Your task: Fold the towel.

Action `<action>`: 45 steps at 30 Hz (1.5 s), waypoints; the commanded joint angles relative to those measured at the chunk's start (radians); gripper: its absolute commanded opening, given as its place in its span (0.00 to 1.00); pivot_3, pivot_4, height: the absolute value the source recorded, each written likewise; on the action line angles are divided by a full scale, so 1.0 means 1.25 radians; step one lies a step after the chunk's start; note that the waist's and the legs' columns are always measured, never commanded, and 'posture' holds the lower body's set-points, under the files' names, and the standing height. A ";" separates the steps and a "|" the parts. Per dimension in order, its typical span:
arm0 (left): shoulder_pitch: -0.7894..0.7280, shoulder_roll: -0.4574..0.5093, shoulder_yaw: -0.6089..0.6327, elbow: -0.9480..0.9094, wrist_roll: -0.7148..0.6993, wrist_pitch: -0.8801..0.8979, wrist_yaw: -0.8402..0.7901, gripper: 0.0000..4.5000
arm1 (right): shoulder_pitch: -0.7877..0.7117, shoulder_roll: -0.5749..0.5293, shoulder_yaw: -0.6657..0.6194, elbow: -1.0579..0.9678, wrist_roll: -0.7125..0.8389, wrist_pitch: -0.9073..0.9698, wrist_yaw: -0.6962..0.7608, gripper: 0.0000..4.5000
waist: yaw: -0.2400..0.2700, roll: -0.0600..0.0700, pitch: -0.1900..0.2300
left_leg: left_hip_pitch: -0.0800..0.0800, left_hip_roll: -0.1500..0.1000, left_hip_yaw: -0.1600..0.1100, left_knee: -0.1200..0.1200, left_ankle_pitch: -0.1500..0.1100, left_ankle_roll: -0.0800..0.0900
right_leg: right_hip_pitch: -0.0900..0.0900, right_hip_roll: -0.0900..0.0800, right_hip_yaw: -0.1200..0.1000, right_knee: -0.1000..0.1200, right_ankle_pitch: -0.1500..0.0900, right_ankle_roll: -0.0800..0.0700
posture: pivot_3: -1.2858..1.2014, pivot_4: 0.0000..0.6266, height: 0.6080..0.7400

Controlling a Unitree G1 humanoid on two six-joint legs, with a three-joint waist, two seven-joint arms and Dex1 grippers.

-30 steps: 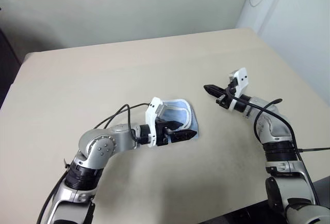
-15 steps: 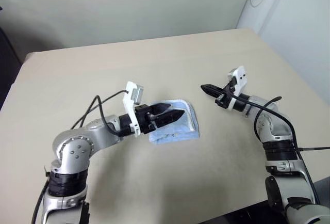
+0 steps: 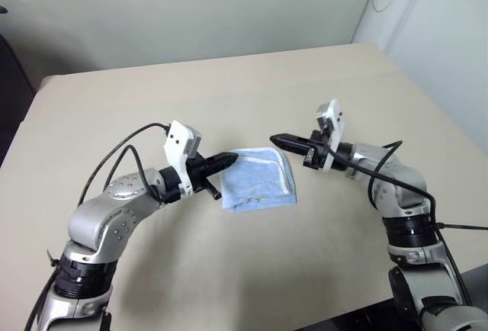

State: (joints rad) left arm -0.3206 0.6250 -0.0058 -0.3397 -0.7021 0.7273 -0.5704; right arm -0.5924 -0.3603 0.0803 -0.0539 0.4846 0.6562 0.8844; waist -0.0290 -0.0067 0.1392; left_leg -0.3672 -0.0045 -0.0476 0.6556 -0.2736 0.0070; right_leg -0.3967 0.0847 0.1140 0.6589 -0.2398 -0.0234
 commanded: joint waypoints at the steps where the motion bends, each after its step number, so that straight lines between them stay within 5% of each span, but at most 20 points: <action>1: 0.022 -0.012 -0.090 0.071 0.120 -0.074 -0.032 0.01 | 0.027 0.017 0.113 0.058 -0.094 -0.029 -0.026 0.00 | 0.000 -0.001 0.000 | 0.000 0.000 0.000 0.000 0.000 0.000 | 0.000 0.000 0.000 0.000 0.000 0.000 | 0.52 0.24 1.00; 8: 0.042 -0.060 -0.121 0.175 0.212 -0.121 -0.038 0.01 | 0.057 0.051 0.166 0.195 -0.185 -0.112 -0.052 0.00 | 0.002 -0.001 -0.004 | 0.002 0.000 -0.001 0.001 -0.002 0.004 | 0.002 -0.001 -0.001 0.001 0.000 0.000 | 0.52 0.24 1.00; 15: 0.089 -0.133 0.042 0.036 0.037 -0.071 -0.033 0.01 | 0.079 0.022 0.092 0.079 -0.108 -0.076 -0.010 0.00 | 0.003 -0.002 -0.004 | 0.005 0.000 0.000 0.004 -0.004 0.006 | 0.009 -0.001 -0.001 -0.002 0.000 0.000 | 0.52 0.24 1.00; 20: 0.165 -0.123 0.246 -0.117 -0.196 -0.015 0.011 0.00 | 0.090 -0.056 -0.017 -0.073 0.047 0.062 0.035 0.29 | 0.004 -0.002 -0.004 | 0.000 0.000 0.001 0.006 -0.003 0.005 | 0.006 -0.001 -0.001 -0.005 0.000 0.002 | 0.52 0.24 1.00; 29: 0.361 -0.059 0.399 -0.171 -0.202 -0.025 0.070 0.00 | 0.026 -0.111 -0.140 0.051 0.174 0.270 0.003 0.98 | 0.001 -0.002 -0.003 | 0.002 0.000 0.000 0.005 -0.003 0.006 | 0.008 0.000 0.000 -0.007 0.000 0.002 | 0.52 0.24 1.00; 39: 0.400 -0.102 0.351 -0.226 -0.185 -0.038 0.141 0.00 | -0.056 -0.087 -0.010 0.300 0.021 0.184 0.015 0.99 | 0.005 -0.002 -0.003 | 0.001 0.000 0.000 0.006 -0.005 0.007 | 0.007 -0.001 -0.001 -0.007 0.002 0.002 | 0.52 0.24 1.00; 45: 0.414 -0.114 0.353 -0.238 -0.204 -0.042 0.153 0.00 | -0.061 -0.065 0.013 0.293 0.023 0.190 0.051 0.99 | 0.001 -0.002 -0.003 | 0.001 0.000 0.000 0.005 -0.004 0.007 | 0.007 0.000 -0.001 -0.007 0.003 0.002 | 0.52 0.24 1.00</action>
State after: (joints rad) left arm 0.1960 0.4869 0.4245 -0.6008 -0.9435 0.6985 -0.3846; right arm -0.6618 -0.4584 0.0776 0.3294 0.5123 0.8767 0.9270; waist -0.0281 -0.0094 0.1352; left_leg -0.3652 -0.0045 -0.0478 0.6622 -0.2792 0.0161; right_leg -0.3877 0.0841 0.1131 0.6498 -0.2363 -0.0215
